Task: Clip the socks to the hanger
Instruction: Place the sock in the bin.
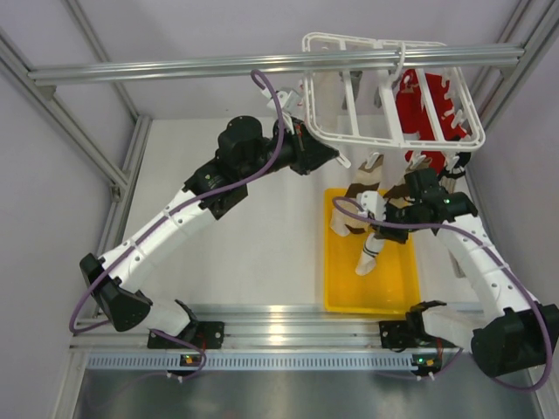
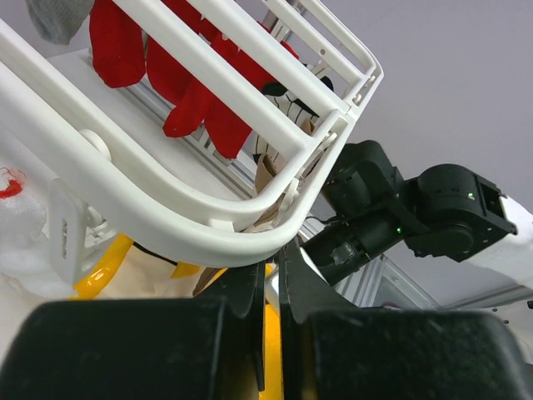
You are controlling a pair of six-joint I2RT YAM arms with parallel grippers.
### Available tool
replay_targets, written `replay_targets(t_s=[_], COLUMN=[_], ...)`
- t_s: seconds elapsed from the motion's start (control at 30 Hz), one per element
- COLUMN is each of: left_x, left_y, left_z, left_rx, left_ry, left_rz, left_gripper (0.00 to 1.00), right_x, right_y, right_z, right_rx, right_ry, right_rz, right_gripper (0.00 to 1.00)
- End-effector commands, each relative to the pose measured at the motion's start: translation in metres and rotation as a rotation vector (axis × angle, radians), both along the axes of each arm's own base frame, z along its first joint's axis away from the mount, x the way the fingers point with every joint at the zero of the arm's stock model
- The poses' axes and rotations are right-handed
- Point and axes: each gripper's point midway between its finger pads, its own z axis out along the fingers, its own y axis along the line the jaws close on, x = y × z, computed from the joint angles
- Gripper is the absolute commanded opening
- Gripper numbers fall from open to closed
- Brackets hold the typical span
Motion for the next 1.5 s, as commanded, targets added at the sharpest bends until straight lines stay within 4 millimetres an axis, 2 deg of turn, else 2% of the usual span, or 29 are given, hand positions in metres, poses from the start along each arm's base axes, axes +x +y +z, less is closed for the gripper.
replay_targets(t_s=[0.0, 0.13, 0.27, 0.33, 0.37, 0.4, 0.43, 0.5, 0.73, 0.77, 0.83, 0.87, 0.93, 1.03, 1.1, 1.17, 1.23, 1.27, 1.3, 1.33, 1.4, 1.47], left_x=[0.002, 0.002, 0.003, 0.005, 0.005, 0.005, 0.006, 0.007, 0.007, 0.007, 0.008, 0.008, 0.009, 0.009, 0.008, 0.009, 0.008, 0.008, 0.009, 0.008, 0.01, 0.009], left_y=[0.005, 0.006, 0.005, 0.004, 0.005, 0.005, 0.005, 0.005, 0.005, 0.004, 0.003, 0.003, 0.003, 0.003, 0.004, 0.004, 0.003, 0.003, 0.002, 0.002, 0.003, 0.004], left_z=[0.022, 0.023, 0.023, 0.021, 0.021, 0.02, 0.021, 0.021, 0.019, 0.017, 0.017, 0.017, 0.017, 0.017, 0.018, 0.016, 0.016, 0.016, 0.014, 0.016, 0.017, 0.02], left_rx=[-0.041, -0.043, -0.049, -0.048, -0.049, -0.049, -0.05, -0.05, -0.048, -0.046, -0.049, -0.05, -0.05, -0.048, -0.047, -0.045, -0.048, -0.052, -0.05, -0.054, -0.054, -0.057], left_ry=[-0.04, -0.04, -0.034, -0.027, -0.028, -0.026, -0.029, -0.027, -0.021, -0.017, -0.017, -0.015, -0.012, -0.016, -0.02, -0.013, -0.01, -0.008, -0.004, -0.006, -0.006, -0.013], left_rz=[0.014, 0.017, 0.017, 0.017, 0.018, 0.018, 0.02, 0.02, 0.018, 0.018, 0.018, 0.017, 0.017, 0.02, 0.02, 0.02, 0.015, 0.014, 0.015, 0.014, 0.02, 0.02], left_gripper=[0.0, 0.0, 0.0, 0.0, 0.0, 0.0, 0.0, 0.0, 0.0, 0.0, 0.0, 0.0, 0.0, 0.0, 0.0, 0.0, 0.0, 0.0, 0.0, 0.0, 0.0, 0.0], right_x=[0.016, 0.018, 0.017, 0.024, 0.02, 0.024, 0.023, 0.012, -0.027, -0.033, -0.037, -0.043, -0.05, -0.065, -0.074, -0.074, -0.063, -0.059, -0.055, -0.045, -0.045, -0.039], right_y=[0.022, 0.017, 0.013, 0.012, 0.017, 0.021, 0.019, 0.023, 0.009, 0.008, 0.0, -0.004, -0.007, -0.018, -0.026, -0.025, -0.014, -0.008, -0.002, 0.014, 0.028, 0.046], right_z=[0.043, 0.049, 0.039, 0.038, 0.031, 0.032, 0.029, 0.022, 0.01, 0.001, -0.004, -0.013, -0.017, -0.025, -0.031, -0.026, -0.019, -0.011, -0.007, 0.003, 0.004, 0.001], right_rx=[0.071, -0.036, -0.161, -0.22, -0.239, -0.246, -0.277, -0.302, -0.375, -0.393, -0.427, -0.437, -0.433, -0.441, -0.453, -0.424, -0.374, -0.328, -0.292, -0.232, -0.143, -0.063], right_ry=[-0.11, -0.211, -0.298, -0.363, -0.378, -0.418, -0.431, -0.461, -0.566, -0.564, -0.581, -0.564, -0.564, -0.542, -0.509, -0.506, -0.507, -0.478, -0.452, -0.43, -0.313, -0.226], right_rz=[0.058, 0.173, 0.326, 0.36, 0.406, 0.421, 0.436, 0.501, 0.661, 0.703, 0.723, 0.75, 0.769, 0.798, 0.81, 0.735, 0.64, 0.537, 0.476, 0.415, 0.275, 0.171], right_gripper=[0.0, 0.0, 0.01, 0.01, 0.01, 0.02, 0.02, 0.02, 0.04, 0.07, 0.14, 0.26, 0.34, 0.36, 0.33, 0.31, 0.31, 0.3, 0.3, 0.3, 0.34, 0.44])
